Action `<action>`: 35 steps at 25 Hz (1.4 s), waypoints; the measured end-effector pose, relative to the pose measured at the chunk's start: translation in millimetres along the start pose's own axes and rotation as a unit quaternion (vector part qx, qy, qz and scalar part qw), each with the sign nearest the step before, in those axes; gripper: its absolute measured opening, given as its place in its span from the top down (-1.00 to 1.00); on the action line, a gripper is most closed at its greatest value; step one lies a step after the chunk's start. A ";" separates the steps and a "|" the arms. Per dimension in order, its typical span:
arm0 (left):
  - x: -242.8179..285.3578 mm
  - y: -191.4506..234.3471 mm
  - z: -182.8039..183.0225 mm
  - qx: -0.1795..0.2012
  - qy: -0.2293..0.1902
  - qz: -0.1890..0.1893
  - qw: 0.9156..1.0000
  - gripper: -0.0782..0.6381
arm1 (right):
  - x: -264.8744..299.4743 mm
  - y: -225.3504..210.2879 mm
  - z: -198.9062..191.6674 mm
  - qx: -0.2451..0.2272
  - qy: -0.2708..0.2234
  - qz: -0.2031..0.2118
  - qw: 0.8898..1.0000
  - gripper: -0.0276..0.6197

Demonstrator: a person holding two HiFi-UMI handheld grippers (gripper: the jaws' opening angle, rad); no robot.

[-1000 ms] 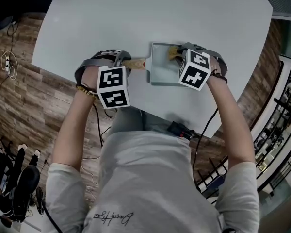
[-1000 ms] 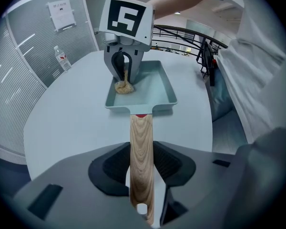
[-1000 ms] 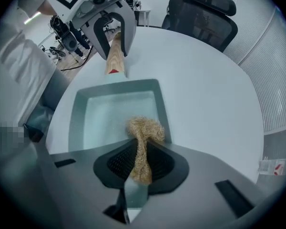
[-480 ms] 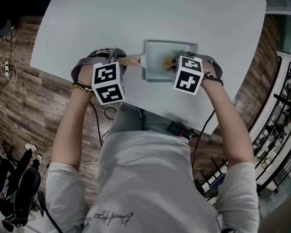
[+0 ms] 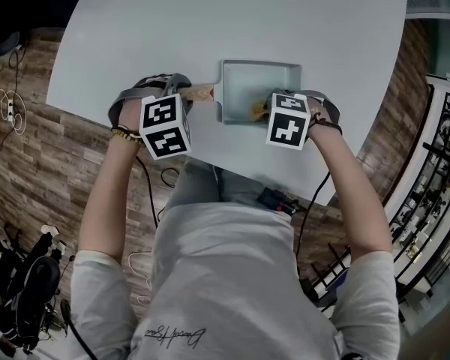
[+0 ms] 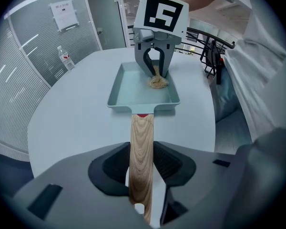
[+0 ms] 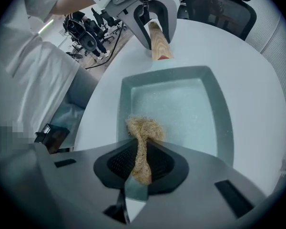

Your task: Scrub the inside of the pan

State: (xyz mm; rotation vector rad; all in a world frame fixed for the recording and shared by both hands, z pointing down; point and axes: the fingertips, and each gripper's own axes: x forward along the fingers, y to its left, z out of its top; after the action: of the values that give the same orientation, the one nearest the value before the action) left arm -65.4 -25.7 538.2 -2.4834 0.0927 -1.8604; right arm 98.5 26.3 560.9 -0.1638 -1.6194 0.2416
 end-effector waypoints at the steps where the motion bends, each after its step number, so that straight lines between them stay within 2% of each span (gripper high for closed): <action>1: -0.5 -0.2 0.4 0.001 0.000 0.000 1.000 0.35 | 0.1 2.5 -0.7 0.000 0.002 0.005 1.000 0.70; 5: -2.2 -1.7 1.6 0.005 -0.001 -0.002 1.000 0.35 | -1.0 7.2 -1.3 -0.006 0.002 0.008 1.000 0.70; 10: -2.4 -4.6 0.7 0.017 0.001 -0.006 1.000 0.35 | -0.5 5.8 -1.8 -0.018 0.000 -0.014 1.000 0.70; 18: -6.0 -13.6 6.4 0.040 0.008 -0.012 0.999 0.35 | -16.5 -51.4 -7.9 0.021 -0.011 -0.076 0.997 0.69; 23: -6.9 -8.5 10.9 0.034 0.004 -0.015 0.999 0.35 | -26.7 -84.0 -11.2 0.020 -0.002 -0.116 0.993 0.69; 27: -6.5 -5.2 8.1 0.019 0.001 -0.013 1.000 0.35 | -27.1 -85.7 -7.5 0.024 -0.018 -0.136 0.990 0.70; 35: -3.2 -5.6 2.4 0.016 0.006 -0.009 1.000 0.35 | -15.8 -54.5 -11.2 0.025 -0.013 -0.111 0.993 0.70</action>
State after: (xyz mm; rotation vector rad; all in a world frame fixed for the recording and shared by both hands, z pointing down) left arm -63.8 -19.9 534.8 -2.4600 0.0386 -1.8690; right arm 113.0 -29.7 560.1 0.0583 -1.6411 0.1122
